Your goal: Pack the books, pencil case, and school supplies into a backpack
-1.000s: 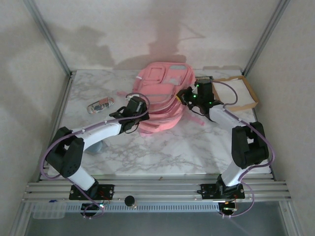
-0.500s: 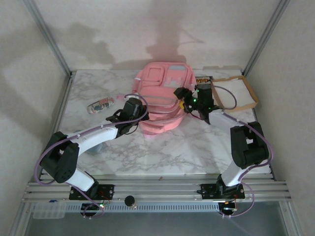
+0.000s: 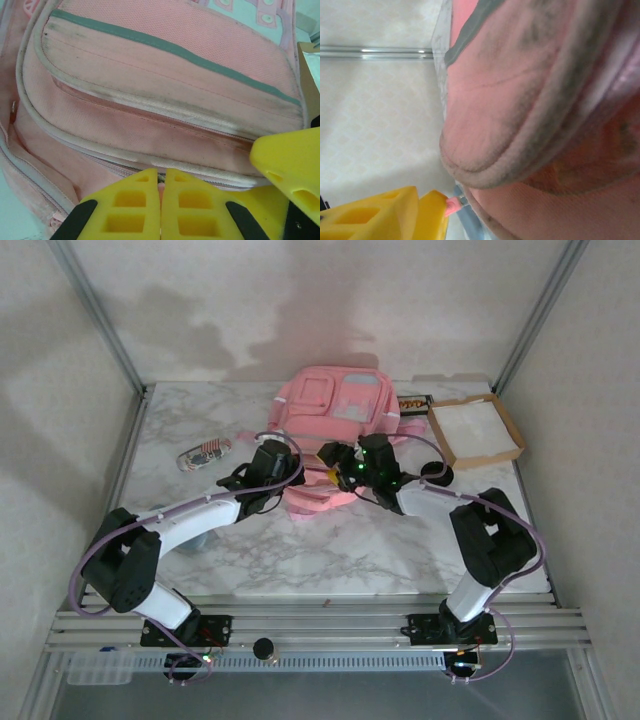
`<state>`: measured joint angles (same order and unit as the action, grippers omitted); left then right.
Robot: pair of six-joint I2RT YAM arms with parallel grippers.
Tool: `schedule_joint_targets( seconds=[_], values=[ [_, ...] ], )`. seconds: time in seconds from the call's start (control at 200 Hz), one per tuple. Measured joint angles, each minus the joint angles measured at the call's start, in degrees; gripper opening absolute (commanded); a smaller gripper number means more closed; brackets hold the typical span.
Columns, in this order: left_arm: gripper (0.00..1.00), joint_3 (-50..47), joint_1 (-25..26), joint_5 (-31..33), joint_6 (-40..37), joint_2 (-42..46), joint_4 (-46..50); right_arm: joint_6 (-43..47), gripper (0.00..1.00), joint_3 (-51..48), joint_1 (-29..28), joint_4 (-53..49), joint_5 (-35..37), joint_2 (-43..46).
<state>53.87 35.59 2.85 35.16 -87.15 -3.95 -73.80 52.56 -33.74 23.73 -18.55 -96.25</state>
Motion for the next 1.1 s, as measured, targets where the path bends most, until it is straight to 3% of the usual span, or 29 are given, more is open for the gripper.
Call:
schedule_joint_targets(
  seconds=[0.085,0.23,0.481,0.906,1.102],
  values=[
    [0.0,0.0,0.0,0.63,0.0,0.0,0.0,-0.04,0.3,1.38,-0.57,-0.35,2.91,-0.2],
    [0.0,0.0,0.22,1.86,-0.02,0.07,0.15,-0.55,0.0,1.75,-0.74,-0.9,7.19,-0.13],
    [0.0,-3.13,0.59,5.6,0.0,3.28,-0.59,1.38,0.0,1.88,0.7,-5.31,6.34,3.67],
    [0.0,-7.85,-2.32,7.85,-0.04,5.84,-8.68,4.98,0.0,3.37,14.62,-14.34,-14.01,7.98],
    [0.0,-11.32,-5.99,4.61,-0.81,3.13,-21.16,6.71,0.0,4.87,18.62,-16.79,-20.94,7.98]
  ],
)
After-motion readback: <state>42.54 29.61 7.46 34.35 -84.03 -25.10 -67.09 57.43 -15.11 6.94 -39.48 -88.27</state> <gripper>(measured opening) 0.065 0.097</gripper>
